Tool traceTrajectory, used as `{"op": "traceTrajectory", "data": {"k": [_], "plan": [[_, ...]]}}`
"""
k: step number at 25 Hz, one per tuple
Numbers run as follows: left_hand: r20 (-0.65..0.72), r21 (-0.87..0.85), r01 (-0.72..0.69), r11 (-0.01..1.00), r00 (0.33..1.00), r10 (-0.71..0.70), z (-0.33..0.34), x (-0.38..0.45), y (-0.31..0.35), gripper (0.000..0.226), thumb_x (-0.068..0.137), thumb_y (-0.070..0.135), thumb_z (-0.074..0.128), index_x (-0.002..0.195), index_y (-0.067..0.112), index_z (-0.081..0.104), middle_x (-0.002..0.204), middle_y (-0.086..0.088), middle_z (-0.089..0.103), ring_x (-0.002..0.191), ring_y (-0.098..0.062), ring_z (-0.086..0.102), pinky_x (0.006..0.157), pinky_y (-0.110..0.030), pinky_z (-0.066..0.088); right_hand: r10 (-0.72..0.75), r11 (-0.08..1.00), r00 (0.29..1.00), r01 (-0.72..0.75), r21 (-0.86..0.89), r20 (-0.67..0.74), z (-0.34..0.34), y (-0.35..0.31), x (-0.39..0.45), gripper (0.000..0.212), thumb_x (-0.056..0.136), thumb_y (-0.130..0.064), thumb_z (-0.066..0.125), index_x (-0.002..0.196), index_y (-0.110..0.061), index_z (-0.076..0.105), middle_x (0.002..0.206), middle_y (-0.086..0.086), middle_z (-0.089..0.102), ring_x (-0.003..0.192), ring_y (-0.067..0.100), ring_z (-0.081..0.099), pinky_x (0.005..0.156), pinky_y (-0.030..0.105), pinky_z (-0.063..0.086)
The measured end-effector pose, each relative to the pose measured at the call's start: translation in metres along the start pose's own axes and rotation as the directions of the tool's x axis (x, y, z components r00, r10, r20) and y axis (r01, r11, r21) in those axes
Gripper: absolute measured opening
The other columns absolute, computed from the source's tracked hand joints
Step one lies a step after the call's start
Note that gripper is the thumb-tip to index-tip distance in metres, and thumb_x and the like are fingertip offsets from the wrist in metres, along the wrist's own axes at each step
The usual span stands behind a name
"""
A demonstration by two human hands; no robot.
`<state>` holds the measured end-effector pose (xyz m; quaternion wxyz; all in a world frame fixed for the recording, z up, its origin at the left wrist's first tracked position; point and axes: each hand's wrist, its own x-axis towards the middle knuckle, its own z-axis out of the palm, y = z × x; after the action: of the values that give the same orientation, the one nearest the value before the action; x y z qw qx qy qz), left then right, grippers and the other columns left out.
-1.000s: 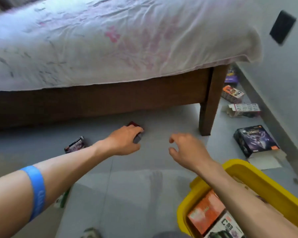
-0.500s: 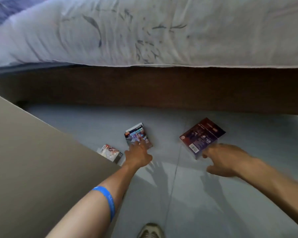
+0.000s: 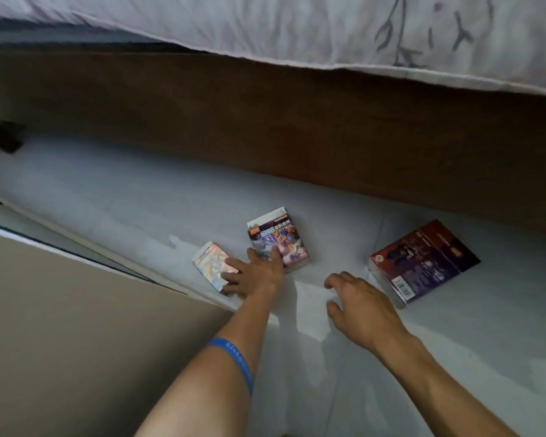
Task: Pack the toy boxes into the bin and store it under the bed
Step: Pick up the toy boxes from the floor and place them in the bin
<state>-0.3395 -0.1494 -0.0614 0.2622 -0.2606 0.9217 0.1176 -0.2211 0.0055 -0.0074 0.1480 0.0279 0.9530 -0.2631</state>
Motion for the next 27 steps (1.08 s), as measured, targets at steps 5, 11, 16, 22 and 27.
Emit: {"op": "traceTrajectory", "data": {"k": [5, 11, 16, 22, 27], "plan": [[-0.006, 0.136, -0.345, 0.929, 0.937, 0.349, 0.049, -0.069, -0.016, 0.07, 0.092, 0.073, 0.018, 0.15, 0.034, 0.028, 0.165, -0.009, 0.006, 0.148, -0.04, 0.007, 0.114, -0.061, 0.009, 0.097, 0.995, 0.989, -0.1, -0.017, -0.116, 0.009, 0.002, 0.015, 0.064, 0.091, -0.026, 0.058, 0.148, -0.026, 0.028, 0.155, 0.001, 0.025, 0.13, 0.026, 0.04, 0.1, 0.039, 0.041], [-0.236, -0.247, -0.529, 0.812, 0.845, 0.479, 0.029, -0.056, -0.001, 0.072, 0.093, 0.039, 0.06, 0.153, 0.023, 0.024, 0.162, -0.007, 0.021, 0.148, -0.029, 0.018, 0.119, -0.049, 0.022, 0.158, 0.972, 0.982, -0.135, -0.194, 0.108, 0.006, 0.024, 0.054, 0.096, 0.089, -0.012, 0.059, 0.155, -0.037, -0.005, 0.164, -0.01, -0.016, 0.151, 0.032, 0.002, 0.121, 0.052, 0.012], [0.017, -0.134, -0.525, 0.841, 0.847, 0.531, -0.006, 0.0, 0.036, 0.066, 0.077, 0.039, 0.082, 0.131, 0.012, 0.054, 0.126, -0.011, 0.065, 0.117, -0.03, 0.057, 0.1, -0.042, 0.049, 0.2, 0.956, 0.968, -0.159, -0.246, 0.151, 0.023, 0.021, 0.041, 0.087, 0.088, -0.01, 0.056, 0.156, -0.035, 0.009, 0.165, -0.008, -0.002, 0.149, 0.033, 0.009, 0.12, 0.055, 0.014], [0.039, -0.459, -0.65, 0.606, 0.667, 0.744, 0.026, -0.057, -0.005, 0.016, 0.087, 0.009, 0.071, 0.099, 0.014, 0.062, 0.093, -0.007, 0.071, 0.083, -0.029, 0.067, 0.078, -0.042, 0.057, 0.157, 0.985, 0.97, -0.168, -0.044, -0.186, -0.002, 0.037, -0.014, 0.061, 0.086, -0.028, 0.067, 0.139, -0.026, 0.038, 0.142, 0.003, 0.037, 0.126, 0.027, 0.043, 0.105, 0.042, 0.041], [-0.114, -0.291, -0.944, 0.155, 0.195, 0.974, 0.016, -0.139, 0.003, 0.008, 0.093, 0.011, 0.061, 0.097, 0.018, 0.058, 0.091, 0.003, 0.061, 0.082, -0.014, 0.057, 0.071, -0.028, 0.049, 0.043, 0.976, 0.996, -0.026, 0.216, -0.073, -0.085, 0.079, -0.062, 0.075, 0.079, -0.039, 0.078, 0.134, -0.045, 0.027, 0.134, -0.003, 0.05, 0.118, 0.02, 0.055, 0.093, 0.032, 0.048]]}}
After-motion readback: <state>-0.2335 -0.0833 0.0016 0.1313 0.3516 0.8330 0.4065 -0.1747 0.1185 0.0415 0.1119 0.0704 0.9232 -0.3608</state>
